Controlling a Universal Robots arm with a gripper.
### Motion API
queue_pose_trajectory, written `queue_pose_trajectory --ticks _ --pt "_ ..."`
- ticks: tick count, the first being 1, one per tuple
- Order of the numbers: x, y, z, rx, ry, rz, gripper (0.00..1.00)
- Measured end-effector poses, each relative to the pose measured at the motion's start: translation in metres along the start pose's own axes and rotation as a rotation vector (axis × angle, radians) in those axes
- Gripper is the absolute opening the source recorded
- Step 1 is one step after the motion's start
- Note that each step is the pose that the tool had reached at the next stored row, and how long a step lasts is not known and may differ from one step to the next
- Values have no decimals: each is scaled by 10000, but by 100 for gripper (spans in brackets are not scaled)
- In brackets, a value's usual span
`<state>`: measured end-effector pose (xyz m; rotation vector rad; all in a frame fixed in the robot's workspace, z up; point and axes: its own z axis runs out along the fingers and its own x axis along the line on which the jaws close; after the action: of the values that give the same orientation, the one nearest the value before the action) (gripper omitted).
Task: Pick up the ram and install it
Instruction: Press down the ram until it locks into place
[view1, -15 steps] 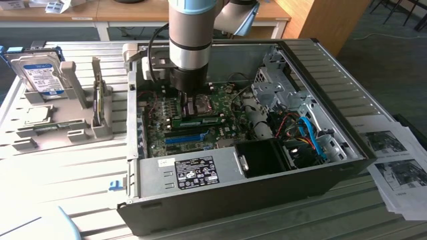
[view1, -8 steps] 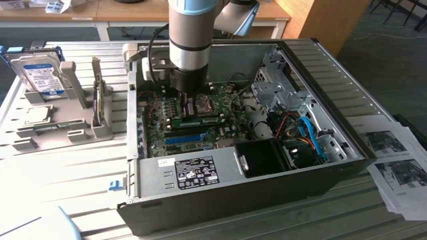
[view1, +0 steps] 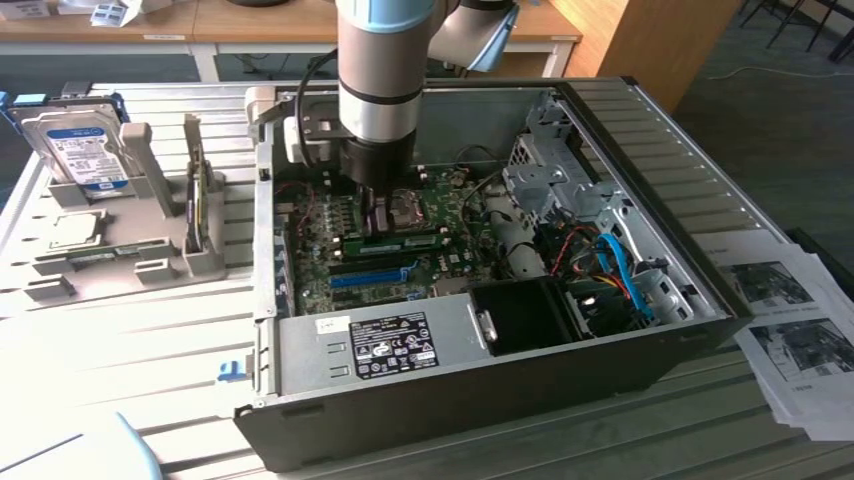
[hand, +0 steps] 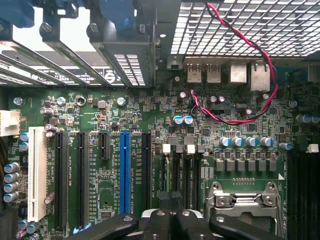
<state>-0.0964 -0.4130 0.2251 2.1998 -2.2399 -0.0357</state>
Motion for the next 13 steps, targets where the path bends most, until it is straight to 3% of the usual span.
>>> queue_pose_trajectory --ticks 13 --pt "2 -1 21 1 -3 -1 9"
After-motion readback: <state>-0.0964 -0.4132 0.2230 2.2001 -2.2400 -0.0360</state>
